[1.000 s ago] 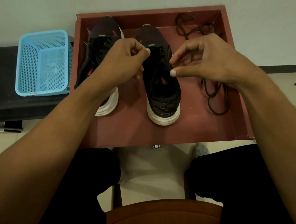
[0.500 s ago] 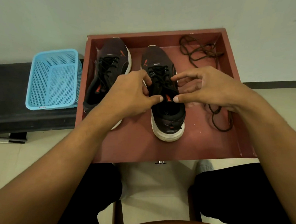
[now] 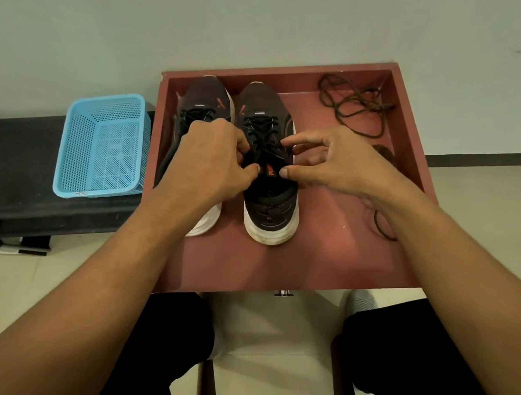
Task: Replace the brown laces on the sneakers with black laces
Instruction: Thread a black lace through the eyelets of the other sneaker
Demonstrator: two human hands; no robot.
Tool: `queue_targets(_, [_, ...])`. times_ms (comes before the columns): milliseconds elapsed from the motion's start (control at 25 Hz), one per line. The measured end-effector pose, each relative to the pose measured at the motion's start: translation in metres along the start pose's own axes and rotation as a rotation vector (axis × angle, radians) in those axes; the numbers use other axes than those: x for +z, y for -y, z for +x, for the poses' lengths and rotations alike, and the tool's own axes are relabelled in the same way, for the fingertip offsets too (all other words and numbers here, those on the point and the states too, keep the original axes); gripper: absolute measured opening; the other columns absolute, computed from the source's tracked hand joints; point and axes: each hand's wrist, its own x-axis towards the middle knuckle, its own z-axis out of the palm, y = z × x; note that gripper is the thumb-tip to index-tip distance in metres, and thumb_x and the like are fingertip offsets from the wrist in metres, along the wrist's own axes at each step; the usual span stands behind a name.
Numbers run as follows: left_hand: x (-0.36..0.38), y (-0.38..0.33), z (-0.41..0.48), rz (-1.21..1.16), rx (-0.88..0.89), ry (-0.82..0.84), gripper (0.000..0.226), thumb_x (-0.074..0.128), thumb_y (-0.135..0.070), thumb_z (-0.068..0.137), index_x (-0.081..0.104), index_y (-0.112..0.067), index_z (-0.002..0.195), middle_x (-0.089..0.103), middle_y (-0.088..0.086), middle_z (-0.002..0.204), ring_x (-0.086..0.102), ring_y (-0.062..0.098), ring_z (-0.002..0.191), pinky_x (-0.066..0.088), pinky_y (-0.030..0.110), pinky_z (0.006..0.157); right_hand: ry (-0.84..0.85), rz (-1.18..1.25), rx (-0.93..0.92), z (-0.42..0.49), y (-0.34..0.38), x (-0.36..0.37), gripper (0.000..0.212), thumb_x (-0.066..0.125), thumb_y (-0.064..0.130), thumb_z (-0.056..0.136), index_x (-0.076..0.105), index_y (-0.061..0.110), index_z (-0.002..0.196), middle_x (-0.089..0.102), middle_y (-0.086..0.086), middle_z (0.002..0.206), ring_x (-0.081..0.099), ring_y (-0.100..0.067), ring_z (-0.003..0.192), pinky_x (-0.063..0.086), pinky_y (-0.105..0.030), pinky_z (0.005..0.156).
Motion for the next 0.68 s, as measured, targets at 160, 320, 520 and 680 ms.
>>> queue_targets(160, [-0.004, 0.008, 0.004, 0.044, 0.003, -0.02, 0.029, 0.082, -0.036, 0.084, 0.08, -0.018, 0.107, 0.077, -0.003, 0.085, 0.072, 0.014, 0.082, 0.056, 0.028, 0.08, -0.064, -0.109, -0.05, 0.006, 0.001, 0.012, 0.056, 0.09, 0.043, 0.078, 0.071, 0.038, 0.131, 0.075, 0.007, 0.115, 0.075, -0.003, 0.096, 0.061, -0.04, 0.096])
queue_targets(320, [-0.006, 0.008, 0.006, 0.039, -0.009, -0.009, 0.029, 0.083, -0.037, 0.082, 0.08, -0.019, 0.105, 0.077, -0.003, 0.087, 0.069, 0.011, 0.079, 0.054, 0.026, 0.079, -0.086, -0.123, -0.072, 0.006, 0.001, 0.018, 0.052, 0.088, 0.038, 0.081, 0.071, 0.038, 0.131, 0.076, 0.007, 0.119, 0.074, -0.003, 0.101, 0.06, -0.04, 0.097])
queue_targets(520, [-0.006, 0.008, 0.007, 0.017, -0.016, -0.029, 0.032, 0.082, -0.036, 0.085, 0.079, -0.018, 0.112, 0.078, -0.001, 0.093, 0.072, 0.014, 0.086, 0.059, 0.03, 0.085, -0.109, -0.176, -0.084, 0.005, 0.007, 0.021, 0.05, 0.084, 0.036, 0.086, 0.07, 0.038, 0.133, 0.075, 0.006, 0.124, 0.072, -0.005, 0.108, 0.058, -0.038, 0.101])
queue_targets(680, [-0.003, 0.01, 0.011, -0.001, -0.024, -0.07, 0.033, 0.082, -0.037, 0.087, 0.079, -0.019, 0.114, 0.078, 0.0, 0.095, 0.073, 0.014, 0.088, 0.061, 0.035, 0.087, -0.154, -0.2, -0.091, 0.006, 0.013, 0.022, 0.047, 0.08, 0.033, 0.09, 0.069, 0.037, 0.135, 0.075, 0.01, 0.125, 0.071, -0.001, 0.107, 0.055, -0.024, 0.099])
